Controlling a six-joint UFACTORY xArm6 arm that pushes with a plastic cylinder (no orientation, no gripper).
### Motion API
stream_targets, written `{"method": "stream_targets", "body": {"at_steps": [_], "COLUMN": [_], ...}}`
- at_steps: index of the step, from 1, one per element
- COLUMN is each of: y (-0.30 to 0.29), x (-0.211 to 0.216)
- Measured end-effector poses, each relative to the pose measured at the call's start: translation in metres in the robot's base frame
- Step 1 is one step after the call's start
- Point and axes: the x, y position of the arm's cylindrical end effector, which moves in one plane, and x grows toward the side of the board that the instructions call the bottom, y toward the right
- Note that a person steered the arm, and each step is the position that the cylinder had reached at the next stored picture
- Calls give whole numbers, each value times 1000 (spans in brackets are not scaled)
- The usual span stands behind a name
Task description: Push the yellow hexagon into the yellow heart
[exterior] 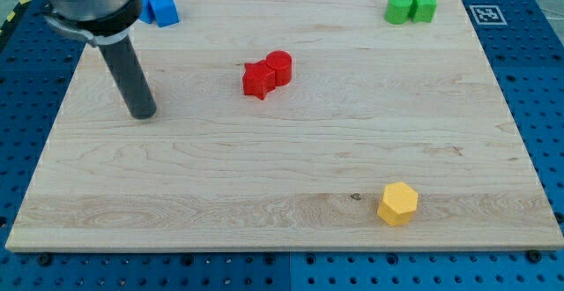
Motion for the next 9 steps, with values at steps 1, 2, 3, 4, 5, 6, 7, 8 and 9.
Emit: {"method": "stream_targets", "body": {"at_steps": [1,2,3,4,5,6,7,8,9], "y": [-5,-23,-43,-45,-29,-15,-15,-19,-10], "x": [12,-10,-29,-23,5,-3,-31,-45,-31]}}
